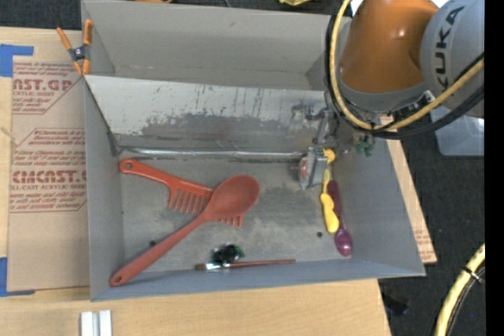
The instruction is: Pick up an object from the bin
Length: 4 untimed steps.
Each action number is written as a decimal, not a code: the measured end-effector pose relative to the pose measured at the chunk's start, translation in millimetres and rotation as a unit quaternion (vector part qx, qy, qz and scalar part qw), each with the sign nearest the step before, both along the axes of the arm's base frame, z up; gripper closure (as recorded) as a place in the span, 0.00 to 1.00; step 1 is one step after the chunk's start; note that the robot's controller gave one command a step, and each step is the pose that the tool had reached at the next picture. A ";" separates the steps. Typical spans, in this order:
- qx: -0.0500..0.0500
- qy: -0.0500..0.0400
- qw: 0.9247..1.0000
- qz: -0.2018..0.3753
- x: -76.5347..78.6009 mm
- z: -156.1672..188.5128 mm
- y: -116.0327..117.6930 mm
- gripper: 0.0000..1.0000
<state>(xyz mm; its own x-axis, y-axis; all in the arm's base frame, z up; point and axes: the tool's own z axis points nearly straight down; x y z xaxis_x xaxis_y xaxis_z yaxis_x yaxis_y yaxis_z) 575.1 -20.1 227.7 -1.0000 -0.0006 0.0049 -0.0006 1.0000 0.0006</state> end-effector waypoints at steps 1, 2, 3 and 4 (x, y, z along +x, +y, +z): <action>0.000 -0.004 1.000 0.000 1.5 4.0 -0.1 0.00; 0.000 -0.006 0.997 0.079 -12.0 -107.7 57.8 0.00; -0.002 -0.008 0.983 0.183 -12.8 -75.9 90.0 0.00; 0.001 -0.001 0.974 0.228 -24.1 -120.6 107.7 0.00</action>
Offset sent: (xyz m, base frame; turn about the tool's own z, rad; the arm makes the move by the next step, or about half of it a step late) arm -0.0191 0.0834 -0.1577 -0.2287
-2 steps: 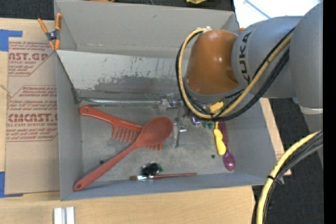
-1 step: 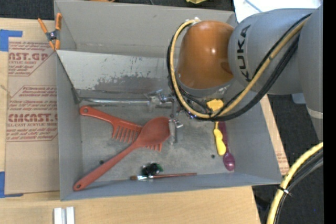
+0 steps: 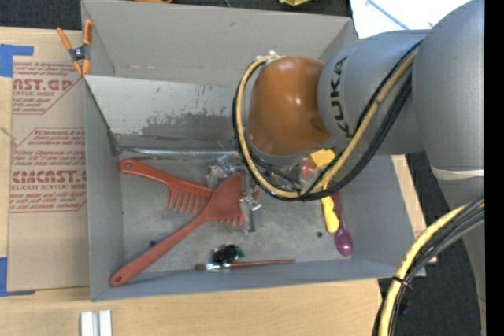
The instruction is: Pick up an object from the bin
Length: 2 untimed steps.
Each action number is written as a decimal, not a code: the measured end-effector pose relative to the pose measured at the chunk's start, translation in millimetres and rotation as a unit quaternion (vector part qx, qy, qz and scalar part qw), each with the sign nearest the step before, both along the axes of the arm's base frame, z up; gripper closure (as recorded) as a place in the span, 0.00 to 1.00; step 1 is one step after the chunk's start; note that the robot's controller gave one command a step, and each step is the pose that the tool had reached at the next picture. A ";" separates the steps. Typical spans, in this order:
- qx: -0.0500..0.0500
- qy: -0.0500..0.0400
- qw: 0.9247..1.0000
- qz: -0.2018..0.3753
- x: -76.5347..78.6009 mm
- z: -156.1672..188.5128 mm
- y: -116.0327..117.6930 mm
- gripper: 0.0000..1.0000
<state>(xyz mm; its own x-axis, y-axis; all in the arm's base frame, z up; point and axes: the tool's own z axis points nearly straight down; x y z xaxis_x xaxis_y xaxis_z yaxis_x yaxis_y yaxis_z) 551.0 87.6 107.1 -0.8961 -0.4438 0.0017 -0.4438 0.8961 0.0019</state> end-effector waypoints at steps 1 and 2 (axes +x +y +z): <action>-0.001 -0.011 0.992 0.124 13.2 -37.4 -9.9 0.00; 0.000 -0.004 0.992 0.130 3.5 -36.3 -10.1 1.00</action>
Offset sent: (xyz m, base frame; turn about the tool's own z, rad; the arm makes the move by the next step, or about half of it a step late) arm 0.0023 -0.0106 -0.0371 -0.2645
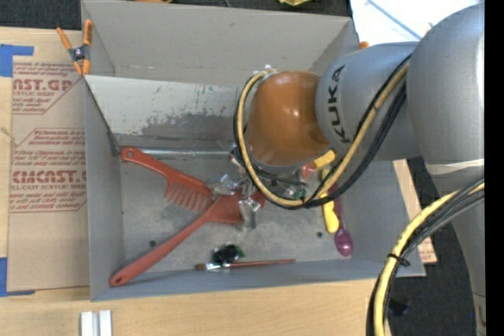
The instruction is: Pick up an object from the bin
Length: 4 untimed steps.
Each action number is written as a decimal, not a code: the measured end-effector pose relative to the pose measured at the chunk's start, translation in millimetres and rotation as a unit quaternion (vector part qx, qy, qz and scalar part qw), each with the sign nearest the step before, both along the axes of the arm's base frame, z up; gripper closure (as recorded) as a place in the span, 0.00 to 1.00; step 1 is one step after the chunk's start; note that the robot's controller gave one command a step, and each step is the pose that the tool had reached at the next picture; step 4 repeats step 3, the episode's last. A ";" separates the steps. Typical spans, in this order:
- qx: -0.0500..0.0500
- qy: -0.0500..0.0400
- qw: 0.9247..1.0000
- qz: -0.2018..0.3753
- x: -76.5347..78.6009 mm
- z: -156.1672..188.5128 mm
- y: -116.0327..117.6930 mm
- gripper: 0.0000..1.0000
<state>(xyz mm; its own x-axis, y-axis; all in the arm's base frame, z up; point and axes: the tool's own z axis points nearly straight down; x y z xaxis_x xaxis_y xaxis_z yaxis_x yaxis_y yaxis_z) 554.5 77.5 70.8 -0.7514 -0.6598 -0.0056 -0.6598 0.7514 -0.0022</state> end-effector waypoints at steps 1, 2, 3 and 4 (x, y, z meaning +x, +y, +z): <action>0.000 0.000 1.000 0.000 0.0 0.0 0.0 1.00; -0.001 0.004 1.000 -0.001 -2.6 31.4 -0.6 1.00; 0.000 0.000 1.000 0.000 -0.5 65.3 0.2 1.00; 0.000 0.000 1.000 0.000 -0.5 65.3 0.2 1.00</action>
Offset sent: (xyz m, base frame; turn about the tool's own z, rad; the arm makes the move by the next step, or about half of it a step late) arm 0.0001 -0.0001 0.0940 0.0000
